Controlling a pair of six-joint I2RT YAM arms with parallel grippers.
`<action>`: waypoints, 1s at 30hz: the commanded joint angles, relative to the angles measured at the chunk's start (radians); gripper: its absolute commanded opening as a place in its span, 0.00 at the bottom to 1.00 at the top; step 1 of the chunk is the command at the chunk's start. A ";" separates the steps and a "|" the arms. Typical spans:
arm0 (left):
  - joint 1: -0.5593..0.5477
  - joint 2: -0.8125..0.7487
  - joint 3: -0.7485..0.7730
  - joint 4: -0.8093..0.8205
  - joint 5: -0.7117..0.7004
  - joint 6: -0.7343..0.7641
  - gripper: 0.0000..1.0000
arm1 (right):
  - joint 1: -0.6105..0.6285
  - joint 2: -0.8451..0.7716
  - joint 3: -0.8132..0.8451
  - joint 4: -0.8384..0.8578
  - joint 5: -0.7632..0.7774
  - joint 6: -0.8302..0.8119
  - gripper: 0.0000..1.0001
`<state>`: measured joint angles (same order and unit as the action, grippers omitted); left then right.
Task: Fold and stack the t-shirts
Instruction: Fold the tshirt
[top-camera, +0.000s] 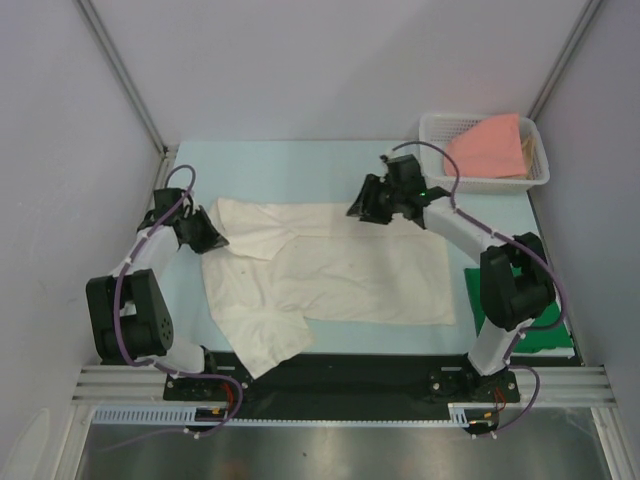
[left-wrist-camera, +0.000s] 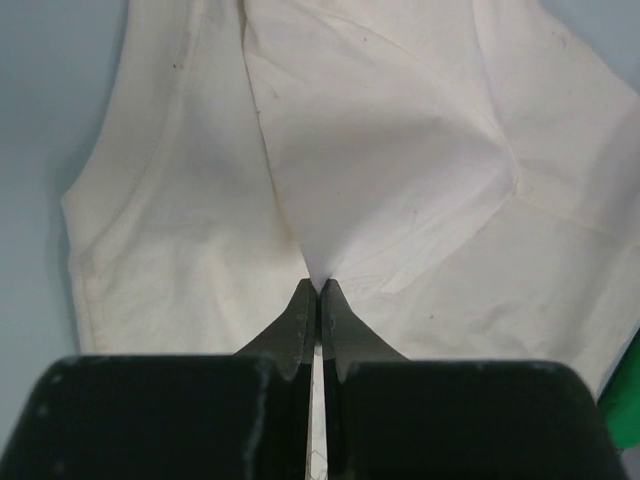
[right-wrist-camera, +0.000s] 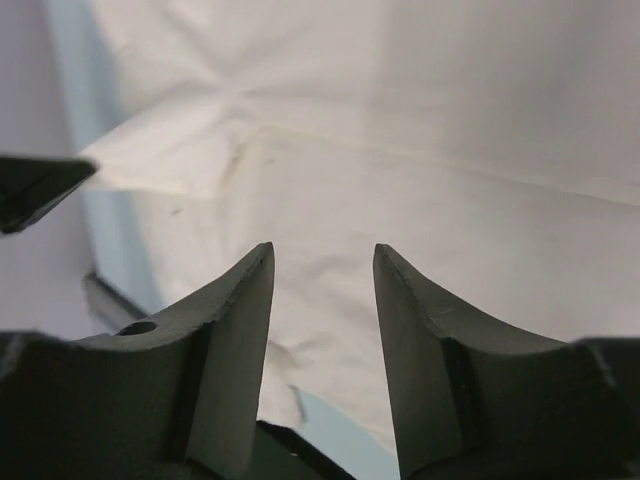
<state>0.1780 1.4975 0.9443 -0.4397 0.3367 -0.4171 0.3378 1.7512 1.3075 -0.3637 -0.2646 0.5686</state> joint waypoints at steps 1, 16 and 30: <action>0.005 -0.042 0.069 0.038 -0.004 -0.025 0.00 | 0.121 0.060 -0.016 0.259 -0.126 0.184 0.49; 0.003 0.003 0.111 0.130 0.073 -0.126 0.00 | 0.394 0.456 0.136 0.614 -0.268 0.448 0.08; 0.003 0.230 0.232 0.234 0.091 -0.094 0.00 | 0.395 0.585 0.266 0.651 -0.231 0.547 0.14</action>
<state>0.1780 1.7130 1.1339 -0.2699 0.4049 -0.5228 0.7300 2.3074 1.5143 0.2417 -0.5087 1.0821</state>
